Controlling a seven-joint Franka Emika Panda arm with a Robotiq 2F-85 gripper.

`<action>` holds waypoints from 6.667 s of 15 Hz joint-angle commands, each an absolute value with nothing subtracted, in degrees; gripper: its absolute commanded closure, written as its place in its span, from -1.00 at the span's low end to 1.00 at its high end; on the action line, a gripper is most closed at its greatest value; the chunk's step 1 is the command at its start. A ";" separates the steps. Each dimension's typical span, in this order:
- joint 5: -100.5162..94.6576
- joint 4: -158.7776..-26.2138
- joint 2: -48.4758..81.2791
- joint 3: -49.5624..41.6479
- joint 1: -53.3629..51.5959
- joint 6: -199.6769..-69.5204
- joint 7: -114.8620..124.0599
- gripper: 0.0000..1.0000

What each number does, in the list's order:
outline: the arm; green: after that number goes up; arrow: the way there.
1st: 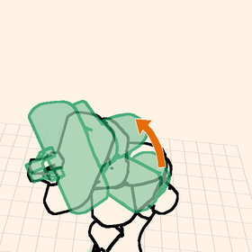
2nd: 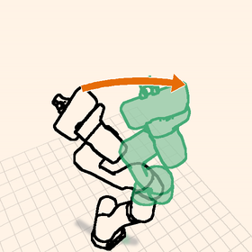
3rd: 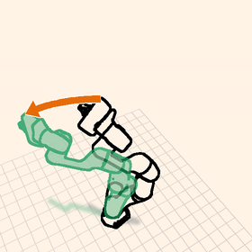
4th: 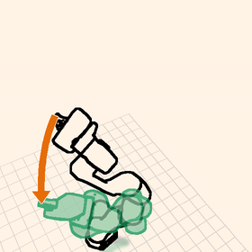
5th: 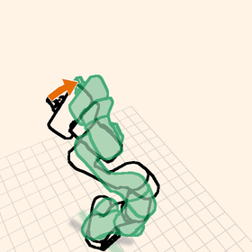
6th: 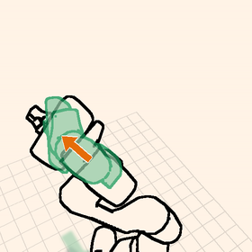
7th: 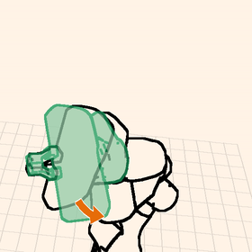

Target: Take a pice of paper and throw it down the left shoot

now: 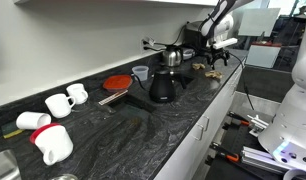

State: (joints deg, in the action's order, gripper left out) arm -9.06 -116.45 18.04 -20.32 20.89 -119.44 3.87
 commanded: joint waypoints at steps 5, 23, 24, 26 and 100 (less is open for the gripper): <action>-8.72 -113.86 20.55 -19.06 21.03 -113.12 -0.59 -1.00; -7.62 -111.69 23.14 -18.16 21.54 -107.53 -2.34 0.47; -7.51 -111.49 23.19 -18.19 21.60 -107.12 -2.24 0.61; -7.22 -111.18 23.23 -18.22 21.71 -106.65 -2.16 0.90; 3.26 -117.68 -6.16 9.39 -12.14 -108.00 -17.03 1.00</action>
